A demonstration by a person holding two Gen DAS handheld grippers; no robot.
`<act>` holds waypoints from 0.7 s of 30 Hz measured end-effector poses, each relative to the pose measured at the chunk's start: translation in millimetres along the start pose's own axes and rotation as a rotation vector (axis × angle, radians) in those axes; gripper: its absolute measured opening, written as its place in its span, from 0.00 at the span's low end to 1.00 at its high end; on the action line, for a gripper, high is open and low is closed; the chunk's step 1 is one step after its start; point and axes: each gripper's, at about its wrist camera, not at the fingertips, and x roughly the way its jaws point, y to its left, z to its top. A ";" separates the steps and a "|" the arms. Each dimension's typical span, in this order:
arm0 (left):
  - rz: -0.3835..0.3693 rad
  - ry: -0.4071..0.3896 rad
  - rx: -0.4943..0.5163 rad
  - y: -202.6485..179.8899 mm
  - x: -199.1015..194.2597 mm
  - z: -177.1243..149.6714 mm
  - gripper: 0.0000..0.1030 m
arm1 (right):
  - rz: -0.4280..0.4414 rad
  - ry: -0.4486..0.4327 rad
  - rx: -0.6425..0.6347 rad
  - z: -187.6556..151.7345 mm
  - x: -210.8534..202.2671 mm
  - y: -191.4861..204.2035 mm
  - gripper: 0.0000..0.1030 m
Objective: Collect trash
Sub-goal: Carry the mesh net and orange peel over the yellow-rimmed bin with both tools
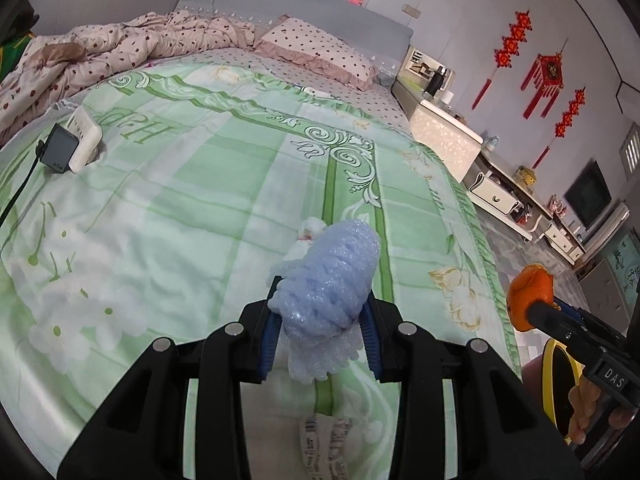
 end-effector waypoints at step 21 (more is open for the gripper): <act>-0.201 -0.107 0.281 -236.1 -102.9 -5.3 0.33 | -0.190 -0.304 0.107 4.3 -212.6 -84.6 0.28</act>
